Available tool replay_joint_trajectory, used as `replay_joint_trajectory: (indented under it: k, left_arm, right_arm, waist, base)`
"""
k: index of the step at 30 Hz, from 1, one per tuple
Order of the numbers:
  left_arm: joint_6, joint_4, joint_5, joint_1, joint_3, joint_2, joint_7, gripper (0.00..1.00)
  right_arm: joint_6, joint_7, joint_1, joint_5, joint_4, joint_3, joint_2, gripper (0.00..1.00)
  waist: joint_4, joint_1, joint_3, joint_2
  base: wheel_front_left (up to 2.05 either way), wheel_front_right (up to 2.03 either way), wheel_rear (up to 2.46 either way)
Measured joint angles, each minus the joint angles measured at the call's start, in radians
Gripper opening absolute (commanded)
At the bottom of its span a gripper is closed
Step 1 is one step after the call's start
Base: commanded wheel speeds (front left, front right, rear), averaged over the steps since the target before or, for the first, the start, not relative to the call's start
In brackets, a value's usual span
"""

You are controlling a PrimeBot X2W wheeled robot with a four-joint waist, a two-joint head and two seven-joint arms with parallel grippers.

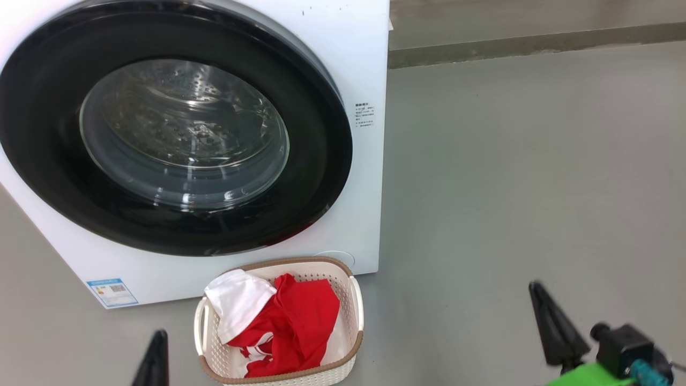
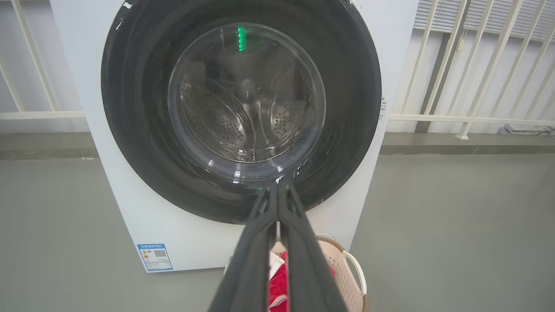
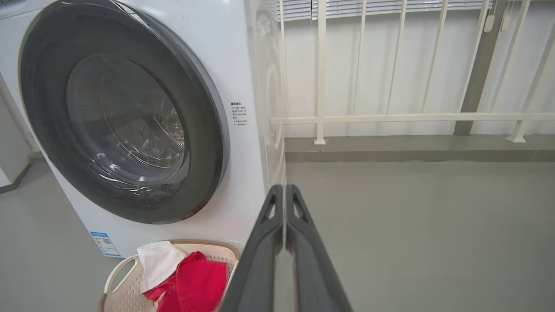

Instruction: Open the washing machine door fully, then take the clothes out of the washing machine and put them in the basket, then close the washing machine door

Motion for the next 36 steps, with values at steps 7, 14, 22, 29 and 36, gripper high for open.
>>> replay_joint_trajectory:
  k: [7, 14, 22, 29, 36]
  left_arm:
    - [0.0, 0.043, -0.046, 0.014, -0.005, -0.014, 0.017, 0.0]
    - [0.0, 0.047, -0.124, 0.012, -0.006, -0.013, 0.035, 0.0]
    - [0.0, 0.052, -0.217, 0.009, -0.007, -0.013, 0.058, 0.0]
    - [0.0, 0.059, -0.299, 0.003, -0.007, -0.013, 0.077, 0.0]
    - [0.0, 0.066, -0.376, -0.015, -0.008, -0.012, 0.096, 0.0]
  right_arm:
    - [0.0, 0.011, 0.033, 0.036, 0.044, 0.005, 0.009, 0.0]
    - [0.0, 0.033, 0.03, 0.12, 0.044, -0.001, 0.009, 0.0]
    - [0.0, 0.055, 0.026, 0.204, 0.045, -0.01, 0.009, 0.0]
    - [0.0, 0.072, 0.021, 0.277, 0.047, -0.016, 0.009, 0.0]
    - [0.0, 0.095, 0.014, 0.358, 0.049, -0.022, 0.009, 0.0]
  waist:
    - [0.003, 0.0002, 0.002, 0.0]
    - [0.007, 0.0002, 0.006, -0.0001]
    - [0.012, 0.0002, 0.011, 0.0]
    - [0.017, 0.0002, 0.015, 0.0]
    - [0.021, 0.0002, 0.019, 0.0]
  base:
    - [0.0, 0.0, 0.0]
    - [0.0, 0.0, 0.0]
    - [0.0, 0.0, 0.0]
    - [0.0, 0.0, 0.0]
    - [0.0, 0.0, 0.0]
